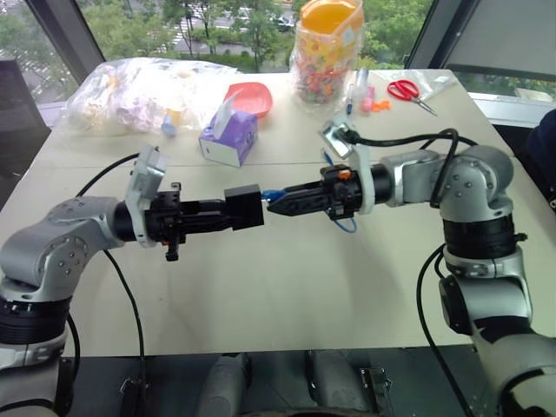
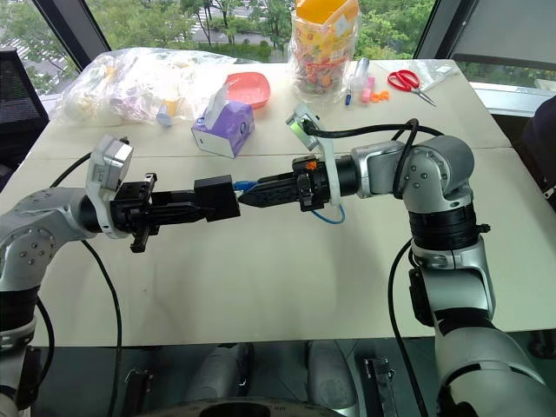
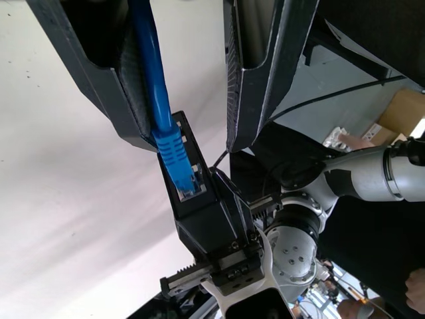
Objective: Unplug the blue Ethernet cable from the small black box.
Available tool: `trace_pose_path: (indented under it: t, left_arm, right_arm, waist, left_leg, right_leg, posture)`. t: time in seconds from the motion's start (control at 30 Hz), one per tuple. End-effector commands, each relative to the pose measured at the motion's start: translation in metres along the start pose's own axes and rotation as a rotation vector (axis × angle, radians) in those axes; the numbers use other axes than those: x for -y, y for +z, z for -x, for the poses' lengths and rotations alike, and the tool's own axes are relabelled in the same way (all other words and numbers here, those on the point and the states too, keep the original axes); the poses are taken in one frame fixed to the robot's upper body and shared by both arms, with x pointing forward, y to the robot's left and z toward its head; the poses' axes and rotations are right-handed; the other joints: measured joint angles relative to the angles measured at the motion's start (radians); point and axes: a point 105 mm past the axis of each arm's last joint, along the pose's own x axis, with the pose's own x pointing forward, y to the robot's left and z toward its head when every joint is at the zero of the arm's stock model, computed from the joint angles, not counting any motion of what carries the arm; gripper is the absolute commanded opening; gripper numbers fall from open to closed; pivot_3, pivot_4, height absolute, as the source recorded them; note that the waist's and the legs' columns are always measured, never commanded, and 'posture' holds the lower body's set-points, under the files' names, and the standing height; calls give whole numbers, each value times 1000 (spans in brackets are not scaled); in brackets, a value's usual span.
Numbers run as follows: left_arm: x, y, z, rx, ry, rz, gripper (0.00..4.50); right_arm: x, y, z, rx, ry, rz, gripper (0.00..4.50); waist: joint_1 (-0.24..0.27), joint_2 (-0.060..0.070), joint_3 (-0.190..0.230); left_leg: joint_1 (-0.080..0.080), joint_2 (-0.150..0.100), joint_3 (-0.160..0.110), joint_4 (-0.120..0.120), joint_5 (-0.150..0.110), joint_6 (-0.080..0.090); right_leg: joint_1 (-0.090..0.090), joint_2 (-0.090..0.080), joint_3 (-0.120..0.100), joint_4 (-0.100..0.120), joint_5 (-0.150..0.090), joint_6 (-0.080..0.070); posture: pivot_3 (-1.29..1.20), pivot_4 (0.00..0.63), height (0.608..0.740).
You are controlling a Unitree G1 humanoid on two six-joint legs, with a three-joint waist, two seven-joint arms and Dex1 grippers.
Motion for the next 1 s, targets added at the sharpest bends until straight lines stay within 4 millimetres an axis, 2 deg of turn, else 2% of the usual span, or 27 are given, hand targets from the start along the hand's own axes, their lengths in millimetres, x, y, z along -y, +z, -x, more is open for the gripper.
trace_pose_path:
  t: [0.03, 0.6, 0.7, 0.73, 0.77, 1.0]
  left_arm:
    - [5, 5, 0, 12, -13, -31, 436]
    - [6, 5, 1, 8, -5, -33, 436]
    - [5, 6, 1, 9, -5, -34, 436]
    - [5, 6, 1, 10, -5, -34, 436]
    - [5, 6, 1, 10, -5, -34, 436]
    - [5, 14, 0, 47, -3, -14, 436]
  right_arm:
    - [-12, 14, 0, 26, 38, 49, 1481]
    - [-12, 16, -1, 28, 43, 52, 1481]
    - [-12, 16, -2, 27, 44, 53, 654]
    - [-12, 15, -2, 26, 45, 53, 149]
    - [-12, 15, -2, 26, 45, 53, 9]
    - [-12, 12, -3, 18, 45, 52, 9]
  waist:
    - [0, 0, 0]
    - [0, 0, 0]
    - [0, 0, 0]
    - [0, 0, 0]
    - [0, 0, 0]
    - [0, 0, 0]
  left_leg:
    - [0, 0, 0, 0, 0, 0]
    - [0, 0, 0, 0, 0, 0]
    - [0, 0, 0, 0, 0, 0]
    - [0, 0, 0, 0, 0, 0]
    - [0, 0, 0, 0, 0, 0]
    - [0, 0, 0, 0, 0, 0]
  right_leg:
    - [0, 0, 0, 0, 0, 0]
    - [0, 0, 0, 0, 0, 0]
    - [0, 0, 0, 0, 0, 0]
    - [0, 0, 0, 0, 0, 0]
    - [0, 0, 0, 0, 0, 0]
    - [0, 0, 0, 0, 0, 0]
  posture:
    - [0, 150, 740]
    - [0, 150, 740]
    - [0, 150, 740]
    - [0, 150, 740]
    - [0, 150, 740]
    - [0, 150, 740]
